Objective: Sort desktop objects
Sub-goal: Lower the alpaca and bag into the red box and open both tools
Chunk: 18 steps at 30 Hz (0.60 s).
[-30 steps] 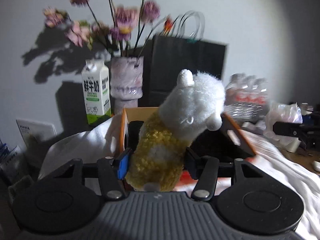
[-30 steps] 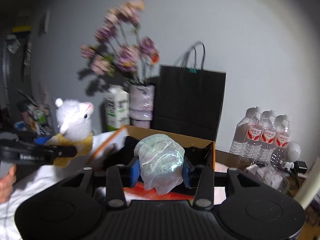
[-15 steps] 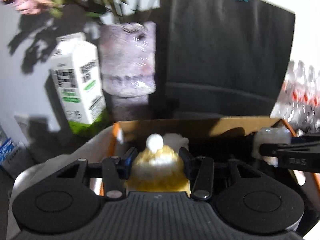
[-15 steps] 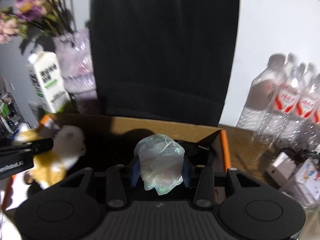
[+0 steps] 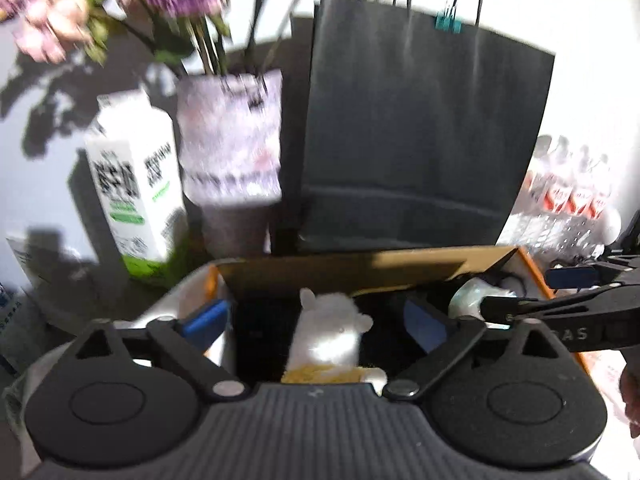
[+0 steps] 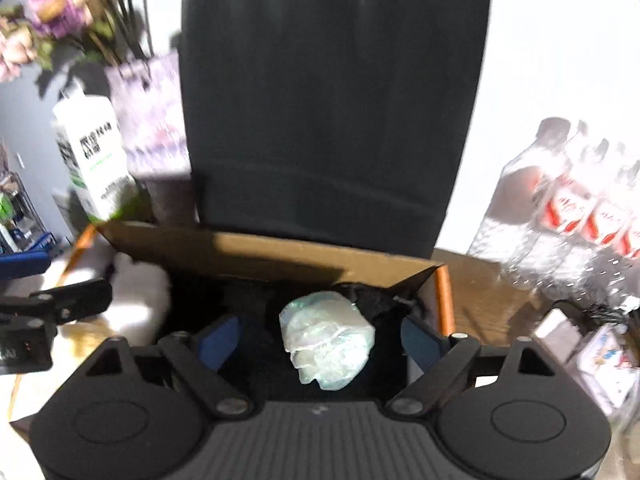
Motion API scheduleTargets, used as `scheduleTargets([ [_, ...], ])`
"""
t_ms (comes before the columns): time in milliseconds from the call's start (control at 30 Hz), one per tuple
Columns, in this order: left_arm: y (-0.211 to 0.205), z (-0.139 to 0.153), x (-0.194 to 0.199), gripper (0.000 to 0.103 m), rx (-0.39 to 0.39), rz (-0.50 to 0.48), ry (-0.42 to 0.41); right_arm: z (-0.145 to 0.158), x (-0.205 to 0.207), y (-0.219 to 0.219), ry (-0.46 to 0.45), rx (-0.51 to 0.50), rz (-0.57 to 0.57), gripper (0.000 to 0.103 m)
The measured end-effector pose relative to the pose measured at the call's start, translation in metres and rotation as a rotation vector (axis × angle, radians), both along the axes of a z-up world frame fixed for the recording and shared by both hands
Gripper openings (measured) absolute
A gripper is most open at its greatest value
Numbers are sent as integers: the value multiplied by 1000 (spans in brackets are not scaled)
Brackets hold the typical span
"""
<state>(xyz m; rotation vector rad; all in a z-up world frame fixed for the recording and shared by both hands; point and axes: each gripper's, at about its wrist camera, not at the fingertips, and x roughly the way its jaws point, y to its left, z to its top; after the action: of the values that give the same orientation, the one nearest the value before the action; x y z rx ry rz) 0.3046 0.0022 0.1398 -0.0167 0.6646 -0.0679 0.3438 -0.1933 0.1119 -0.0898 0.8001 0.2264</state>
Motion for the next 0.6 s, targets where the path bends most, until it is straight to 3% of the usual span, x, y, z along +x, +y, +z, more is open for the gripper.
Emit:
scheduleTargets([
  [267,9,36,-57,102,14,54,27,44,-76,-17,-59,71,-42,92],
  [467,9,36,-124,103,10,62,24,60,-147,-16,-124,36,6,93],
  [600,8,28,-174,103,4,62,2,60,-197,-17,-164,111,22,96],
])
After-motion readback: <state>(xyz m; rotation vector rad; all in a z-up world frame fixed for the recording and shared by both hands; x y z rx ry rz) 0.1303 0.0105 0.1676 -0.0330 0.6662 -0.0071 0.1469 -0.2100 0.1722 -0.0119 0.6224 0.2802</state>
